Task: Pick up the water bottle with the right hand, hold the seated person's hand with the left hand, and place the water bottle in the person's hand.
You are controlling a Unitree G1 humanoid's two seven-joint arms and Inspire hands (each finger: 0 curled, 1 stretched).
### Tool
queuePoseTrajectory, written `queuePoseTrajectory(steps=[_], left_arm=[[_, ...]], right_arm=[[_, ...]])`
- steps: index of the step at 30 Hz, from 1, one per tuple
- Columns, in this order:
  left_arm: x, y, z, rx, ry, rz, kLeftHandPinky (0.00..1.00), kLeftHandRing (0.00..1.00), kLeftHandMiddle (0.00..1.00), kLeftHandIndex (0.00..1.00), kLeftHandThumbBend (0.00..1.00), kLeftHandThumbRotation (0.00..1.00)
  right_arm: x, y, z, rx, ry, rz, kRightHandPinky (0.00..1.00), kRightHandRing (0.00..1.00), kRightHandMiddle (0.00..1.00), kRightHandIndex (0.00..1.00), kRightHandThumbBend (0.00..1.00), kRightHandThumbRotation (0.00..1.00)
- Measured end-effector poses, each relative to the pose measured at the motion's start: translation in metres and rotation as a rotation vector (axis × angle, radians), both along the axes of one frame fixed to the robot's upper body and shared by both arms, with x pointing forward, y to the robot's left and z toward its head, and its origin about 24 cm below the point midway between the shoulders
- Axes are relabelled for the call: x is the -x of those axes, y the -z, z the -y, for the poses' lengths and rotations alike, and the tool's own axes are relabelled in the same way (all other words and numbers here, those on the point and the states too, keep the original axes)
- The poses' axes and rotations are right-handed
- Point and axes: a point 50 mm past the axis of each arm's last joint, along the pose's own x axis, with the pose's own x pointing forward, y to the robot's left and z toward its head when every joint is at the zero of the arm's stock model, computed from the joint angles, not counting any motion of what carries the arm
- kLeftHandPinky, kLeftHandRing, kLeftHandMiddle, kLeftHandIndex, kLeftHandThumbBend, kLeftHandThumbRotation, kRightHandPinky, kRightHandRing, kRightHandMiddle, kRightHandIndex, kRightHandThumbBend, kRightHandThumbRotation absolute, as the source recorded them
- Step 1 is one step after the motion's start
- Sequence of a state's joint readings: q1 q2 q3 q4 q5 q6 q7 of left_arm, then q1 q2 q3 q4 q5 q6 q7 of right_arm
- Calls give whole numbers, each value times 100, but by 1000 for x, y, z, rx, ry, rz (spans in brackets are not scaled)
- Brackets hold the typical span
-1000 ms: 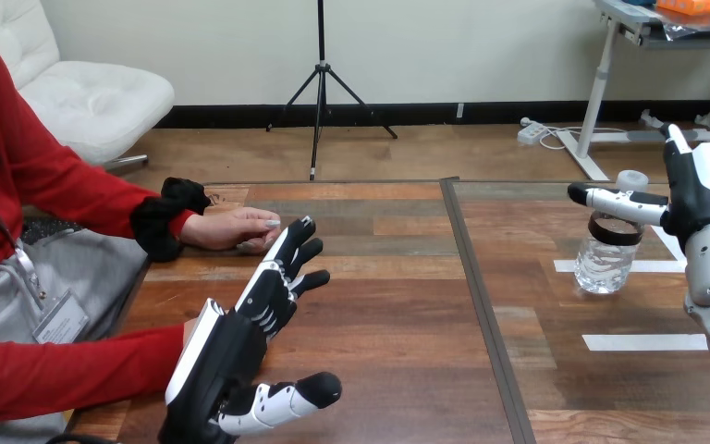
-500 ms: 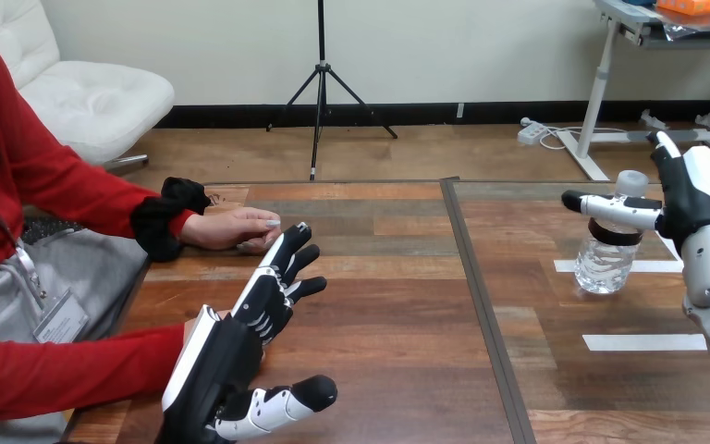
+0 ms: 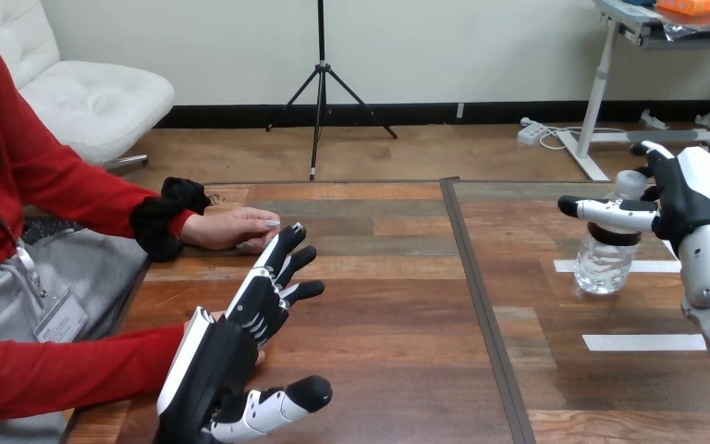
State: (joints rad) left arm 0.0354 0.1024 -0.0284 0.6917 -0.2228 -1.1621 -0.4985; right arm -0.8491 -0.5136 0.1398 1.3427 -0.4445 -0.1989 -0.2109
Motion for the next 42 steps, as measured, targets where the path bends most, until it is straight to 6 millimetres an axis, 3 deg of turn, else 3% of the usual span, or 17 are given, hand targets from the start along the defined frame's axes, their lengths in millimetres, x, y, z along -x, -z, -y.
queuePoseTrajectory(steps=[8,25,34,42], left_arm=[[3,2,0,-1,-3,-10,83,93,97,95,100,62],[3,2,1,-15,-3,-13,82,93,97,95,100,62],[3,2,1,-15,-6,-14,82,94,97,95,100,63],[3,3,1,-14,-9,-14,82,93,97,95,100,63]], right_arm=[[-2,-1,-3,13,-32,-18,46,57,61,84,100,59],[-3,3,-10,22,-100,-72,52,56,59,69,100,63],[-4,3,-13,10,-131,-83,53,49,50,55,100,68],[-4,1,-15,5,-160,-69,48,43,43,44,100,69]])
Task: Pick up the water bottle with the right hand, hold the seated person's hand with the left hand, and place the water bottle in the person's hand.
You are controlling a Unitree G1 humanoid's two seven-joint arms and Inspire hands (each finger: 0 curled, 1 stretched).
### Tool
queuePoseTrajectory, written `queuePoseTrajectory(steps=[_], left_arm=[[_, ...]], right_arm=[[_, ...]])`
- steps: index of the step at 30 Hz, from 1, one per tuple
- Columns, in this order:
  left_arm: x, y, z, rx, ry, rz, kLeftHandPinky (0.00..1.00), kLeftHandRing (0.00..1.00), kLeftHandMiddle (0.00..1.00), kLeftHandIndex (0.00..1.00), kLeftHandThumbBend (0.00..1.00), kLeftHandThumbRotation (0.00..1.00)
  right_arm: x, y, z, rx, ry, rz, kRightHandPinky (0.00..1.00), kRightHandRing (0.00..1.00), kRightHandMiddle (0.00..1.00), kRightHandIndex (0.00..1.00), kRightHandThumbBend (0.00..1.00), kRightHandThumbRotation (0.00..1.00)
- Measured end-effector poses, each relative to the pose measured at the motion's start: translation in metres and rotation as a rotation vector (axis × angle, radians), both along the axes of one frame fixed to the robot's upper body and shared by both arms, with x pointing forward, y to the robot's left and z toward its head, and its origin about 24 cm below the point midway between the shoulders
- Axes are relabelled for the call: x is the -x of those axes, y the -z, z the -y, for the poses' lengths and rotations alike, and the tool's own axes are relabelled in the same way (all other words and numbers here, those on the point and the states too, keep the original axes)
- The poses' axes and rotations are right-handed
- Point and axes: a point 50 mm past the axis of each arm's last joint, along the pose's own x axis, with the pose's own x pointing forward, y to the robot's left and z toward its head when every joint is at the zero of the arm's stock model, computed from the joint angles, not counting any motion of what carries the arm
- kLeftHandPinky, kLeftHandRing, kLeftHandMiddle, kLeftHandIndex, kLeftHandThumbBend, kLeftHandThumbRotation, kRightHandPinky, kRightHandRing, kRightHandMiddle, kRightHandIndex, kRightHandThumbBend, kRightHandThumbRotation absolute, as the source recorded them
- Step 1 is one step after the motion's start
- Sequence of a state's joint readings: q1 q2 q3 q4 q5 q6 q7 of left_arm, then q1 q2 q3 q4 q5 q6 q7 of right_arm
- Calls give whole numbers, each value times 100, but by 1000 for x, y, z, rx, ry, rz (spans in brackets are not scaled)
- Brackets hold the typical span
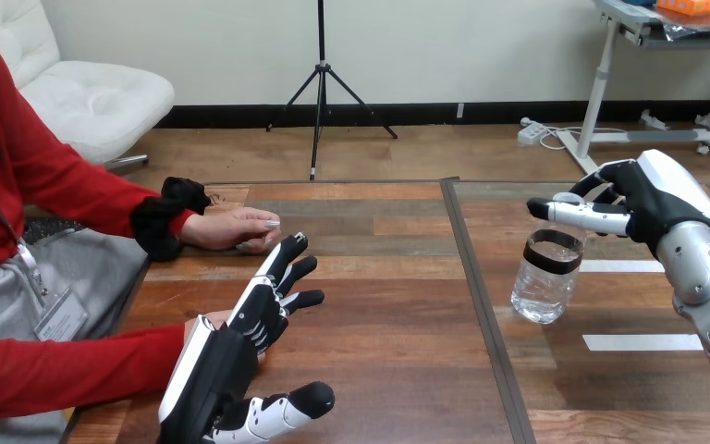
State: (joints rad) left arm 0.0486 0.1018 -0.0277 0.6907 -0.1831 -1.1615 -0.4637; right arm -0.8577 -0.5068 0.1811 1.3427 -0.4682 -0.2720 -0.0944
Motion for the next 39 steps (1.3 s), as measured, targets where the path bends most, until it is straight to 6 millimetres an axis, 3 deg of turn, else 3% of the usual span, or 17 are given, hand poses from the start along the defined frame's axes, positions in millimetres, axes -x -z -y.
queuePoseTrajectory(steps=[7,13,19,20,24,39], left_arm=[[0,0,0,2,1,0,82,93,97,96,100,61],[0,0,0,2,4,0,82,94,97,96,100,61],[0,0,1,2,7,1,83,94,98,96,100,61],[0,0,1,2,7,1,83,94,98,96,100,62],[-1,0,1,3,8,3,83,94,98,96,100,62],[-3,-2,4,5,22,11,85,95,98,96,100,61]], right_arm=[[-1,-2,-3,-8,-32,19,45,40,41,40,100,67],[-1,-3,-5,-17,-48,26,40,39,42,47,100,67],[-1,-3,-5,-21,-51,26,45,51,55,61,100,67],[-1,-3,-5,-22,-51,25,50,56,61,66,100,66],[-1,-3,-4,-28,-50,28,58,65,69,73,100,67],[-1,-5,-2,-53,-37,42,78,88,90,92,100,61]])
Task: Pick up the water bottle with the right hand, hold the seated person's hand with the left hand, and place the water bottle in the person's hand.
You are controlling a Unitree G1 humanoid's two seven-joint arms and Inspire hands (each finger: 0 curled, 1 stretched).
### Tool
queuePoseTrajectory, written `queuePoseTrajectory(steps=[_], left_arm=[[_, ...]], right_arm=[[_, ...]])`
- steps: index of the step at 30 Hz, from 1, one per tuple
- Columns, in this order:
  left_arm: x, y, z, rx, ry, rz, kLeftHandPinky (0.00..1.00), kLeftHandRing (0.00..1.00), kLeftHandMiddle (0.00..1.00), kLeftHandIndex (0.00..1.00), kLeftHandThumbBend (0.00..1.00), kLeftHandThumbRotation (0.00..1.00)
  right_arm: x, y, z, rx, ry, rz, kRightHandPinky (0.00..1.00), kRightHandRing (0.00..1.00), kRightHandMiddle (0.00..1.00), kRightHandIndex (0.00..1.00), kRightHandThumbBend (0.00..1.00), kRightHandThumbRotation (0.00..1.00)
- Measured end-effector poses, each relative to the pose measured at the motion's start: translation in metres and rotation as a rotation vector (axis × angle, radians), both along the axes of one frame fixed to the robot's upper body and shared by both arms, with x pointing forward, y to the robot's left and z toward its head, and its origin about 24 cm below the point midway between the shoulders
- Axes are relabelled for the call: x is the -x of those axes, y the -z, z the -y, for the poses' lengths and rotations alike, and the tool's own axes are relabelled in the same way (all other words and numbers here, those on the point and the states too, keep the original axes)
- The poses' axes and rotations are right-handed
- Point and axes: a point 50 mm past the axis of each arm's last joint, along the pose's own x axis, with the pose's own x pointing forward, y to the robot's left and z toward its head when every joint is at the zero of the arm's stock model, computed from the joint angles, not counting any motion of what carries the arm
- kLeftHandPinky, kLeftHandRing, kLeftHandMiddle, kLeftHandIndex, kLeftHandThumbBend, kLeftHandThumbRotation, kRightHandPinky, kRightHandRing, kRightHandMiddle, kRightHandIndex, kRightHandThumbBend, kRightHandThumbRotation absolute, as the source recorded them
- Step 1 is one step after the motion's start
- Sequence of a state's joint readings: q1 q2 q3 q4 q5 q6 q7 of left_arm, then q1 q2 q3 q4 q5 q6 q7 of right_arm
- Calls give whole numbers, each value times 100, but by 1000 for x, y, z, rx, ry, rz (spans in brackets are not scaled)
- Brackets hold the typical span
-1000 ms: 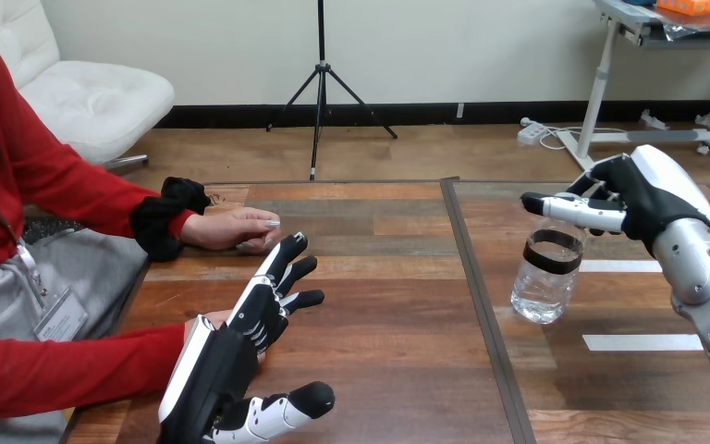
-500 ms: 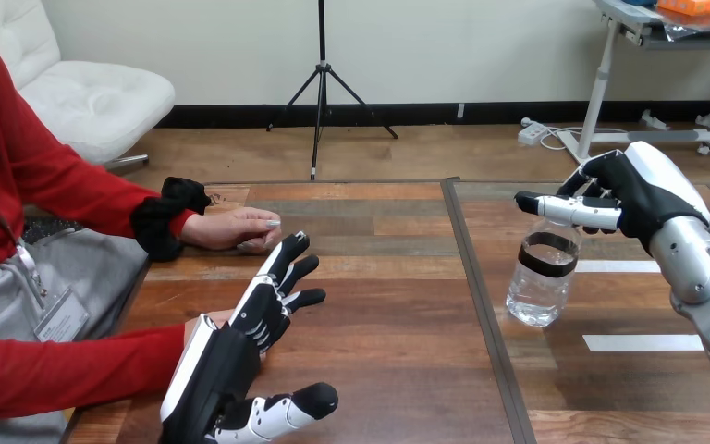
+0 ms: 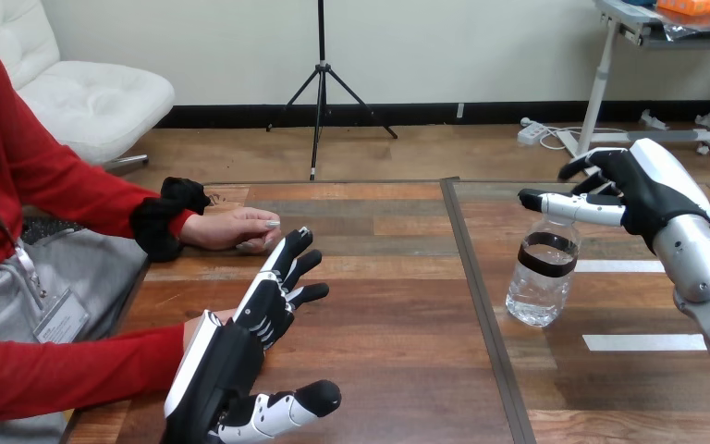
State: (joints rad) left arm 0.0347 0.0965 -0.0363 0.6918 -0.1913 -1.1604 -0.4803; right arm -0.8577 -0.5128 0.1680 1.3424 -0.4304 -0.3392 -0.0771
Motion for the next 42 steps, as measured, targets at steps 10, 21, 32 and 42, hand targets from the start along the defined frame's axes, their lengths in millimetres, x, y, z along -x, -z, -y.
queuePoseTrajectory(steps=[10,21,32,42], left_arm=[[0,0,1,-1,5,2,83,94,98,96,100,62],[-2,-1,1,-1,6,6,83,94,98,96,100,63],[-2,-1,0,7,7,5,84,95,98,96,100,61],[-2,-1,-2,17,2,5,85,95,98,96,100,62]], right_arm=[[0,-1,2,-30,14,4,83,93,95,98,100,59],[0,-2,3,-74,32,19,80,91,94,100,100,59],[2,2,3,-125,52,23,81,91,93,100,100,58],[7,16,-1,-182,72,8,81,89,92,98,100,58]])
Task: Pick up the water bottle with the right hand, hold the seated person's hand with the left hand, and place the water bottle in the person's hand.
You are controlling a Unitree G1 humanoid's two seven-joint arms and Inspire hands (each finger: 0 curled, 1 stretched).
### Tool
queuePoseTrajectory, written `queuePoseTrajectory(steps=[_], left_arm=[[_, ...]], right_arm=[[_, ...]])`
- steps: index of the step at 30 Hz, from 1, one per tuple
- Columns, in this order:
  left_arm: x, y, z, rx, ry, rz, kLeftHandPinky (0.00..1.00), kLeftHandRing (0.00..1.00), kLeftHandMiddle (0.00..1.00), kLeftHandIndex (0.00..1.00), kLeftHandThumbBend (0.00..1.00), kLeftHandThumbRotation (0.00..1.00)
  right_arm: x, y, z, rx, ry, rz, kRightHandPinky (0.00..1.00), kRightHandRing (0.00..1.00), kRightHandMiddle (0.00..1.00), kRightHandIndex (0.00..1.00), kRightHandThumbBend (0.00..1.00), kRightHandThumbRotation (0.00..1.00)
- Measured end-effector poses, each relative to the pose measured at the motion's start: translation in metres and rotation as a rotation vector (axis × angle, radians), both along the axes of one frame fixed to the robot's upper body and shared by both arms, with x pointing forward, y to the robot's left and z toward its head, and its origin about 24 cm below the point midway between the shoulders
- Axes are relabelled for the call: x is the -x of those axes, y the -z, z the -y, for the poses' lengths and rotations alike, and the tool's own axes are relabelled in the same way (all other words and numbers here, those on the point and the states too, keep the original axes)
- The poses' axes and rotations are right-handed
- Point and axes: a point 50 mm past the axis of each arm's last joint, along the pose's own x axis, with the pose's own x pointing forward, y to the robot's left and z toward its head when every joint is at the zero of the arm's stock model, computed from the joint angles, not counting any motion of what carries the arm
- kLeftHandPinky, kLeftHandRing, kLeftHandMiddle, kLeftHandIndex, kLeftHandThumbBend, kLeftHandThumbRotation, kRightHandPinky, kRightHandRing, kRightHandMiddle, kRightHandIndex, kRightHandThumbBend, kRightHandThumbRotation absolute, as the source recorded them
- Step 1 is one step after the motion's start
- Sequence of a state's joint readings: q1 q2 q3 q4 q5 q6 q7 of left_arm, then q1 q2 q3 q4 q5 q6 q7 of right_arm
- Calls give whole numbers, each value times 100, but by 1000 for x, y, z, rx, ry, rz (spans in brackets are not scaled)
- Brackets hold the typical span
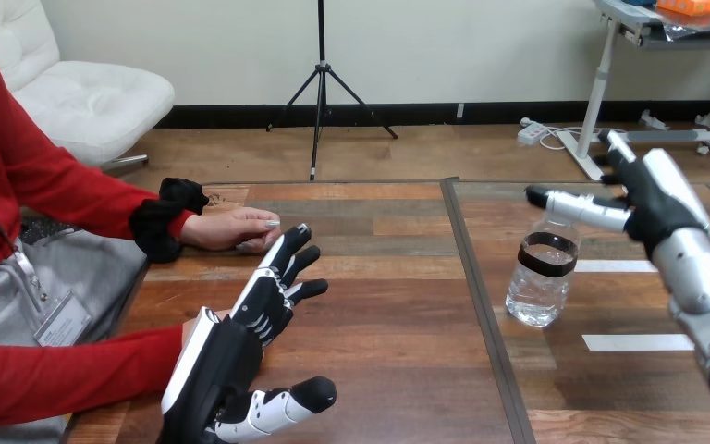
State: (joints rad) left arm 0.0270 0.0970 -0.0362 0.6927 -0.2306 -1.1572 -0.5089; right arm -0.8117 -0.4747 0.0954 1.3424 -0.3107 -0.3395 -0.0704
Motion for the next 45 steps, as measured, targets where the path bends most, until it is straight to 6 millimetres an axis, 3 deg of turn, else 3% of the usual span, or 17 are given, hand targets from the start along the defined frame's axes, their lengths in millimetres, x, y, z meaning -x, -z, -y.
queuePoseTrajectory(steps=[19,25,45], left_arm=[[0,0,-2,-10,0,-4,83,94,98,95,100,63],[0,0,-3,-10,-4,-3,83,94,97,95,100,62],[0,-1,-8,-22,-15,2,81,93,96,94,100,64]], right_arm=[[13,31,-17,-145,45,-22,80,87,92,97,100,55],[14,35,-20,-187,62,-19,75,83,91,97,100,56],[16,44,-38,-277,74,0,90,93,94,98,100,52]])
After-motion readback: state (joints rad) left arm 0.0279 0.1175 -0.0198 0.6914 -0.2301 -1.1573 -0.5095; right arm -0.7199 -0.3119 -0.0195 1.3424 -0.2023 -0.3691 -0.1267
